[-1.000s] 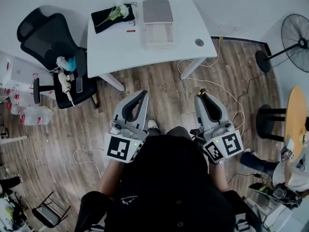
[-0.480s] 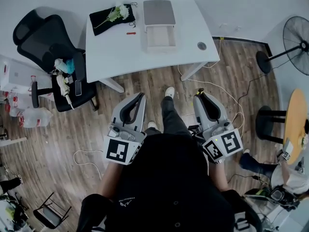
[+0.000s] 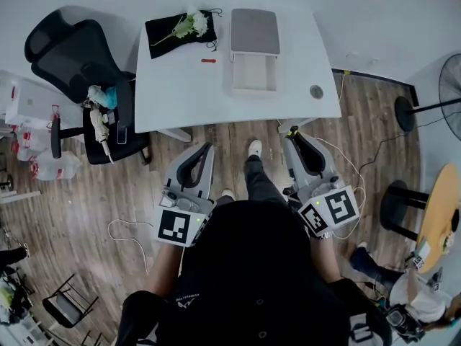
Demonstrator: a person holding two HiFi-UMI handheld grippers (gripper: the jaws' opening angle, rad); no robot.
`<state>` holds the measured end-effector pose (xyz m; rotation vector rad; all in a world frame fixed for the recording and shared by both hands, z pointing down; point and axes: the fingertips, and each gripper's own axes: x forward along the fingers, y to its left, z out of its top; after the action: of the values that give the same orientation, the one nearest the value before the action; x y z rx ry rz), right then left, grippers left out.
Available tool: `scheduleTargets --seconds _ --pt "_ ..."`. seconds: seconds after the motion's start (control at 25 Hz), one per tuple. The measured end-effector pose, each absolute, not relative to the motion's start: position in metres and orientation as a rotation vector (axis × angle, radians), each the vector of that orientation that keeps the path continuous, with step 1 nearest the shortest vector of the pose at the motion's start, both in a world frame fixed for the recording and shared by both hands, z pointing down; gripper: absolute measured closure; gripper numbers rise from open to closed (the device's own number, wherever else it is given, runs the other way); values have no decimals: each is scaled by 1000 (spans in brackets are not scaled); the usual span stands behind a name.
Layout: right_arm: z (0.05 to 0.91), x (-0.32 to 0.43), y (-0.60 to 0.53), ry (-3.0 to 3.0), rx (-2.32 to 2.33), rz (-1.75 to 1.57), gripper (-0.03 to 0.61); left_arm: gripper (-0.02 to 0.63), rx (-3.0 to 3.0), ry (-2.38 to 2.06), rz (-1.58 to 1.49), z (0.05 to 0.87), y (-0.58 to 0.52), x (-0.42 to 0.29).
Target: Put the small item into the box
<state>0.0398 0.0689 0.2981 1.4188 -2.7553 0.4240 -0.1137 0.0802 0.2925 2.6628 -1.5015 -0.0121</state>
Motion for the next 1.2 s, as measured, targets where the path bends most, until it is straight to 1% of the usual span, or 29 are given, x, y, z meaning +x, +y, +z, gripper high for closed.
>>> scheduleTargets --seconds 0.28,0.64,0.8,1.2 --pt "300 56 -2 -2789 1311 449 512 609 2623 -1557 -67 275 17 -85" --pt "302 89 -83 -2845 1192 474 512 609 2576 -1673 -16 275 -51 -49" --pt "308 100 -114 -2860 1112 467 512 609 2545 -1714 -50 273 -79 -33" --pt "324 98 -154 -2843 1028 476 512 609 2548 -1749 33 283 -127 -29"
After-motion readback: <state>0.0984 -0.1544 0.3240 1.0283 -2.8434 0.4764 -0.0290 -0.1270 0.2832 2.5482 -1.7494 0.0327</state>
